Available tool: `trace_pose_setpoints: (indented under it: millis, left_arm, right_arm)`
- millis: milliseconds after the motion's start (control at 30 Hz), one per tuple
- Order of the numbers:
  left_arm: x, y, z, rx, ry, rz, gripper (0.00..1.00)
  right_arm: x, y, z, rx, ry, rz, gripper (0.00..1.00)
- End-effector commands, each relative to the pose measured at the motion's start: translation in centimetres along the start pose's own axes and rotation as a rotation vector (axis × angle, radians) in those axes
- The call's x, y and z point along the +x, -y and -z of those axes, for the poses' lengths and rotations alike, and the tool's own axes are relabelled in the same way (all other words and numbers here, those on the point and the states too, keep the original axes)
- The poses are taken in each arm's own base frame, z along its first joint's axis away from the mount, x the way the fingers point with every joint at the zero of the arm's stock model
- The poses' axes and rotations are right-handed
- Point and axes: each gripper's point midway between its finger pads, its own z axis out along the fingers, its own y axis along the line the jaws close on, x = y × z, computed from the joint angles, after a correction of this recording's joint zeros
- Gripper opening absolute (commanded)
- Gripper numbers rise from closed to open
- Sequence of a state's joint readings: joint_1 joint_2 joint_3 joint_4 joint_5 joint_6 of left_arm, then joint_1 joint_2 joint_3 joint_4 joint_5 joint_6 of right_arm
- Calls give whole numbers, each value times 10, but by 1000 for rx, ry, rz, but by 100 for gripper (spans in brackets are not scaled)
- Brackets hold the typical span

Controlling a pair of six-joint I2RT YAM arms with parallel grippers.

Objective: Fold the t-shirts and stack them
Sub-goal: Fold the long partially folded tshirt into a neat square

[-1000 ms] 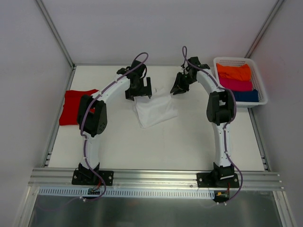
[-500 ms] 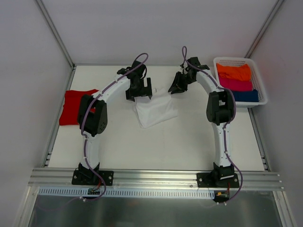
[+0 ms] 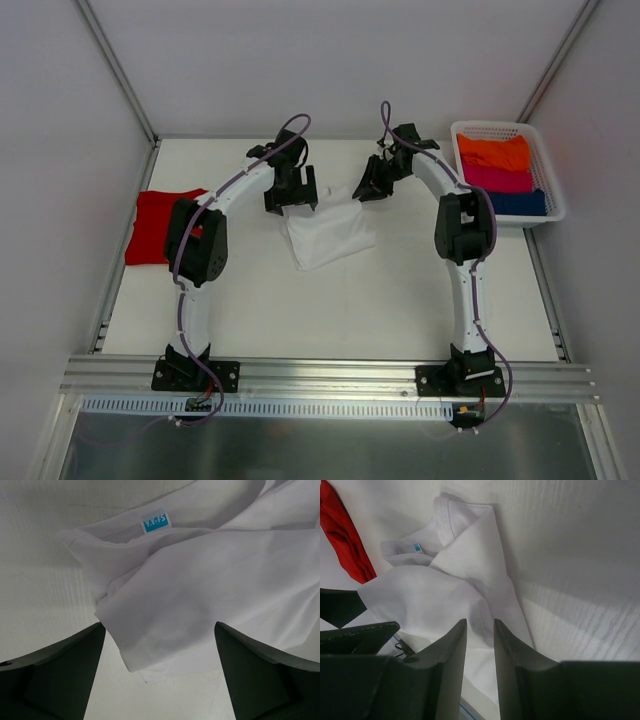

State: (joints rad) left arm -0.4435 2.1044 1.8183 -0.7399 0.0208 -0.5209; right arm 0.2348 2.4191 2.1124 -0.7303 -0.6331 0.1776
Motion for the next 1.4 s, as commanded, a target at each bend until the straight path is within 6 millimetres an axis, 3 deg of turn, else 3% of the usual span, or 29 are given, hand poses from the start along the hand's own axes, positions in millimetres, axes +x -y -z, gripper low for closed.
trace_pose_setpoints:
  millis: [0,33,67,133,167,233,333,400,600,633,667,733,800,833,1000,1133,1233,1333,1367]
  left_arm:
    - [-18,-10,24,-59,111,26,87]
    - [-28,-9,42,-59,170,19,79]
    - [-32,-9,49,-65,201,16,60]
    - [-47,-9,65,-74,267,10,35]
    - [-53,-6,71,-65,285,7,15]
    - [-55,-3,75,-56,294,0,8]
    - [-56,-3,76,-68,305,0,23]
    - [-54,-2,75,-63,298,4,25]
    - [-42,5,66,-20,246,10,18]
    - [-41,5,66,-21,241,12,17]
    - [-39,4,65,-23,238,15,16]
    - [-34,4,65,-21,231,26,11]
    - [-33,6,70,-9,234,32,8]
    - [-34,9,73,4,237,27,6]
    - [-34,50,92,189,225,-33,0]
    - [-34,68,96,265,214,-40,0]
    - [-37,83,101,332,214,-64,0]
    - [-30,95,92,393,157,-60,0]
    - [-25,97,80,398,122,-50,0]
  right_arm:
    - [0,-39,27,-33,53,132,32]
    - [1,-48,31,-36,63,165,32]
    - [1,-56,38,-40,76,177,31]
    - [2,-62,41,-53,76,172,21]
    - [3,-65,44,-52,79,182,13]
    - [7,-67,45,-23,85,220,10]
    - [6,-69,52,29,113,275,14]
    - [7,-71,52,21,108,274,15]
    - [12,-69,49,21,88,268,5]
    - [13,-68,47,20,84,268,7]
    - [14,-67,47,25,84,266,19]
    - [15,-62,48,51,88,272,31]
    - [13,-60,56,85,115,293,32]
    - [9,-65,68,109,156,319,32]
    - [8,-92,98,57,205,385,33]
    - [26,-101,96,28,184,410,28]
    - [34,-113,102,21,190,461,19]
    - [40,-123,90,-78,140,425,7]
    - [46,-121,80,-100,107,393,5]
